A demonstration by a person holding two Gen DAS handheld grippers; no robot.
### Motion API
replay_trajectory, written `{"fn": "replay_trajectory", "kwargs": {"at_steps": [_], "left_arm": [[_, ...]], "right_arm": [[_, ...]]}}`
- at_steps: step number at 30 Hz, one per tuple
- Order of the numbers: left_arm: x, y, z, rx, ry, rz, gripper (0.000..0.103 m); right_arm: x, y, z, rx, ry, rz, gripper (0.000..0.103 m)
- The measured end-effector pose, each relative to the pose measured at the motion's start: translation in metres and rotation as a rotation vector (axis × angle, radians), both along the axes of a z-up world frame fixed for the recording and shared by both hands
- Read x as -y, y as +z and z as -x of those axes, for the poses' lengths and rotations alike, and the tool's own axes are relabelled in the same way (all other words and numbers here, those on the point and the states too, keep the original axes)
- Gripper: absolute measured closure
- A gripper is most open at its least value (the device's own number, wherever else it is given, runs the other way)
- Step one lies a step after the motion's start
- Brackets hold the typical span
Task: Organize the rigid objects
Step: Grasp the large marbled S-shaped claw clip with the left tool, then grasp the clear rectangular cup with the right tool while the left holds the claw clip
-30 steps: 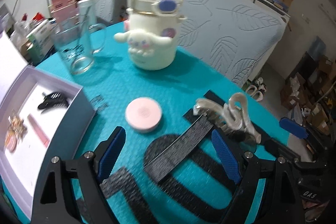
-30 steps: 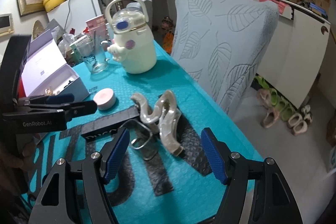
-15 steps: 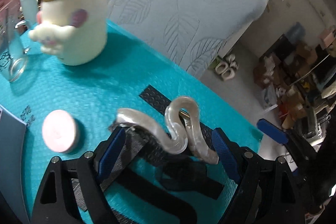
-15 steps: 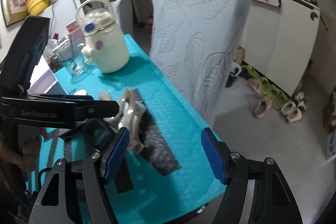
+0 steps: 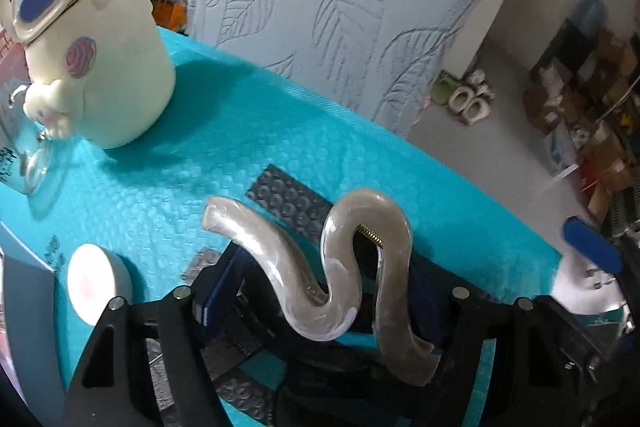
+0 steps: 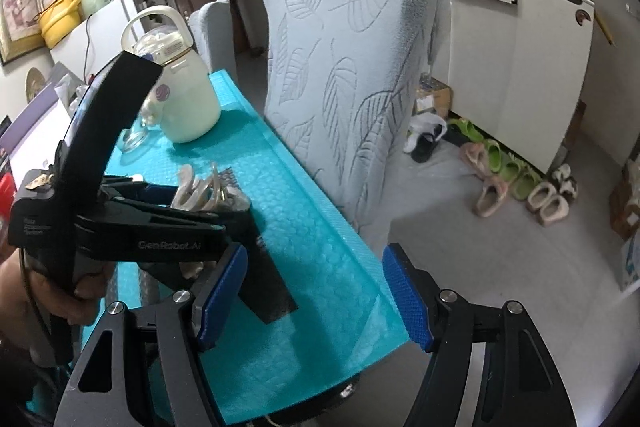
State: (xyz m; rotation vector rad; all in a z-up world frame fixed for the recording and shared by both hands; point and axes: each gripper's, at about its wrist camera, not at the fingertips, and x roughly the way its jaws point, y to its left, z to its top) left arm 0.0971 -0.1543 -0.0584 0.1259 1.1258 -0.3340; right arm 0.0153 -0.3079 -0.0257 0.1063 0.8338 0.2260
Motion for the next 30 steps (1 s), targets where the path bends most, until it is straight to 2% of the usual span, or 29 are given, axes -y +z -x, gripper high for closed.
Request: {"fn": "replay_trajectory", "kwargs": {"at_steps": [4, 10, 11, 20, 25, 30], "left_arm": [[-0.002, 0.006, 0.004, 0.038, -0.011, 0.004, 0.028], [-0.016, 0.031, 0.012, 0.084, -0.007, 0.023, 0.029], [-0.021, 0.035, 0.013, 0.084, -0.007, 0.038, 0.045], [-0.063, 0.071, 0.027, 0.144, 0.066, 0.092, 0.045], [-0.095, 0.089, 0.038, 0.191, 0.143, 0.080, 0.045], [-0.121, 0.090, 0.054, 0.192, 0.218, 0.050, 0.045]], "right_arm": [[0.000, 0.001, 0.000, 0.002, 0.007, -0.005, 0.032], [-0.008, 0.005, 0.000, 0.014, 0.038, -0.021, 0.032], [-0.009, 0.006, 0.000, 0.016, 0.044, -0.025, 0.032], [-0.028, 0.006, 0.000, 0.012, 0.126, -0.074, 0.032], [-0.046, 0.004, 0.001, 0.006, 0.197, -0.110, 0.032], [-0.070, 0.001, 0.001, -0.002, 0.278, -0.121, 0.032]]}}
